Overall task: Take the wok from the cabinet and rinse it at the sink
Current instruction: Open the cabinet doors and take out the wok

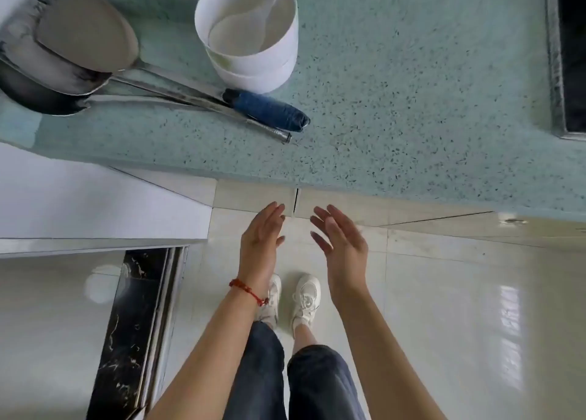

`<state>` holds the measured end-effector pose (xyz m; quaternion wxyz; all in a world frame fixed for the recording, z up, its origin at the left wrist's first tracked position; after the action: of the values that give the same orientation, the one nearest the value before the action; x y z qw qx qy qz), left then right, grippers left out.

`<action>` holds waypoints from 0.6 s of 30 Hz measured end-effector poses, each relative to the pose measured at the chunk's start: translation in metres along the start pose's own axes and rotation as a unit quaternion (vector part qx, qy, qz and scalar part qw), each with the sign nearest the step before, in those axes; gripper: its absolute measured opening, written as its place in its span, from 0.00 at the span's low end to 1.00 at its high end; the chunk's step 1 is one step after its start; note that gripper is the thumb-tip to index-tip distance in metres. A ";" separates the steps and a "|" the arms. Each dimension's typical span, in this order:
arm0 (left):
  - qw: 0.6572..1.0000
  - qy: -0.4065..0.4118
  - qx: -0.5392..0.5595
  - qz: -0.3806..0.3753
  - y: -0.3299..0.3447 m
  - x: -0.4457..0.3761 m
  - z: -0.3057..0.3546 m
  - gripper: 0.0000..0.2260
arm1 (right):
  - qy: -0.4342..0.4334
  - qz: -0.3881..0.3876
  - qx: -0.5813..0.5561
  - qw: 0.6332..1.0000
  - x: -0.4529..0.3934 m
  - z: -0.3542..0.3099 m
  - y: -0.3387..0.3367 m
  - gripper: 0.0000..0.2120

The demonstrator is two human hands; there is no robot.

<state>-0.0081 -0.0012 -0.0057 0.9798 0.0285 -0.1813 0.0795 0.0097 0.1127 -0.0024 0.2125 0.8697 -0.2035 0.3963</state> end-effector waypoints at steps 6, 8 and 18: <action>0.976 -0.029 0.214 0.017 0.010 -0.035 -0.010 0.13 | 0.056 -0.103 -0.216 0.969 -0.037 -0.006 0.018 0.11; 0.970 -0.034 0.241 0.007 0.011 -0.039 -0.011 0.14 | 0.051 -0.118 -0.244 0.961 -0.040 -0.008 0.021 0.13; 0.936 -0.049 0.343 -0.059 0.007 -0.047 -0.004 0.21 | 0.047 -0.129 -0.302 0.943 -0.042 -0.004 0.030 0.13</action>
<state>-0.0512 -0.0010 -0.0266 0.9035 0.3769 -0.1887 0.0769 -0.0340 0.0974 -0.0263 0.5238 0.7641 -0.1893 0.3254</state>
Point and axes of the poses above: each hand's wrist, its own x-axis away from the middle knuckle, its own y-axis out of the palm, z = x × y, the point moved 1 cm from there along -x, towards the middle knuckle, and after that the axes turned 14 degrees about y, right-handed, at the moved point
